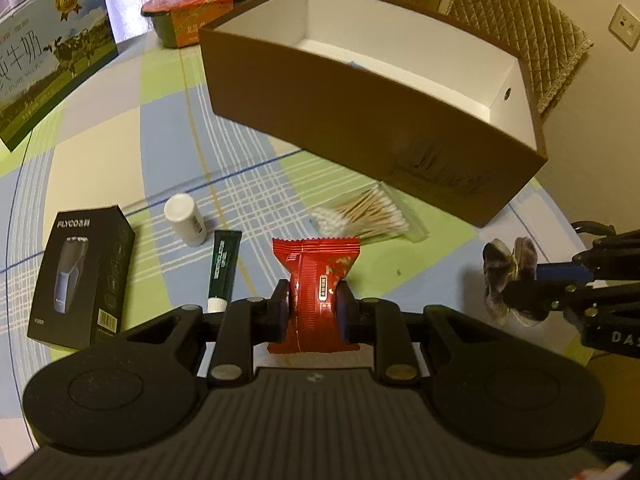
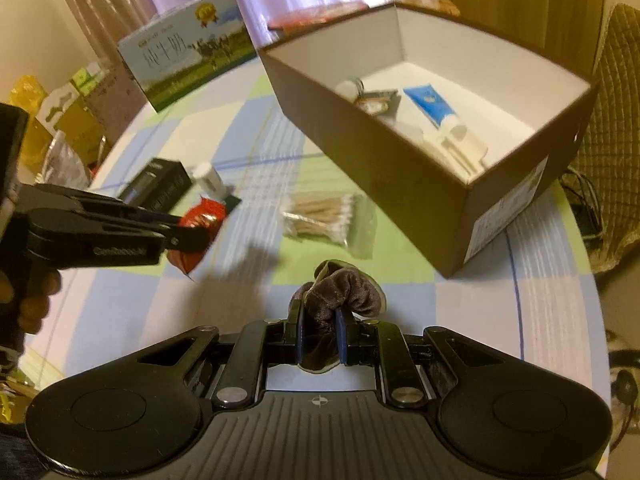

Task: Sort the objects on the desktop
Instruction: 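Lift and carry candy packet in left tool and scrunchie in right tool into brown box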

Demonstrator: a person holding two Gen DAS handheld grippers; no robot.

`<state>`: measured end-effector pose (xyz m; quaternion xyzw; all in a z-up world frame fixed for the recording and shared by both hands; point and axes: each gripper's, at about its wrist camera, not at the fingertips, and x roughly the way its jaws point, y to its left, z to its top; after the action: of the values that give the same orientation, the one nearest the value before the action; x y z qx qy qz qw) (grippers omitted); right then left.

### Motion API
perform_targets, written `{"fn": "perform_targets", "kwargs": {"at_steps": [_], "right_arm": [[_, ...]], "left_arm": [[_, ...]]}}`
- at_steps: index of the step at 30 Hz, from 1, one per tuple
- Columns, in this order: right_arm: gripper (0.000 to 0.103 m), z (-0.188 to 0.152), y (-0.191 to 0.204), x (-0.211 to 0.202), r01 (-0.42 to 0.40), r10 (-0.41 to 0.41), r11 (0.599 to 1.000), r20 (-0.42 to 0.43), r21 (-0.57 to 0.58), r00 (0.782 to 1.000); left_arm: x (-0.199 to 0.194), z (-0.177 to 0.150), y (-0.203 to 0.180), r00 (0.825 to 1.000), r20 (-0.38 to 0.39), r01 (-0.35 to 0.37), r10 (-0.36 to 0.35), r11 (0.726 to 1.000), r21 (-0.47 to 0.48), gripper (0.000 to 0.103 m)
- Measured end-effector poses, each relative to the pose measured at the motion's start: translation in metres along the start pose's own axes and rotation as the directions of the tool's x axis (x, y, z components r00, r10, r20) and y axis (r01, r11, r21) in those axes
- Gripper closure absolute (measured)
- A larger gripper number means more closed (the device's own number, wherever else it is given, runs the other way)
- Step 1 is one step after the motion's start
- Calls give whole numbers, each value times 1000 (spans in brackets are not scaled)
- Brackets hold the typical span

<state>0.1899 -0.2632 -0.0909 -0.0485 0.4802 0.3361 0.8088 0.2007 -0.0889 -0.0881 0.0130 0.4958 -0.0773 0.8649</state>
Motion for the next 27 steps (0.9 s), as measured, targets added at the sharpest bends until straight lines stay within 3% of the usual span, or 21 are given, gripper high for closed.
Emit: {"fn": "perform_targets", "kwargs": {"at_steps": [16, 27], "right_arm": [[90, 33, -4, -39, -59, 62, 998, 99, -33, 993], [90, 73, -31, -56, -5, 14, 999, 177, -50, 984]], "left_arm": [[-19, 41, -20, 995, 101, 14, -20, 998, 61, 84], [-25, 93, -46, 981, 183, 42, -63, 992, 120, 84]]}}
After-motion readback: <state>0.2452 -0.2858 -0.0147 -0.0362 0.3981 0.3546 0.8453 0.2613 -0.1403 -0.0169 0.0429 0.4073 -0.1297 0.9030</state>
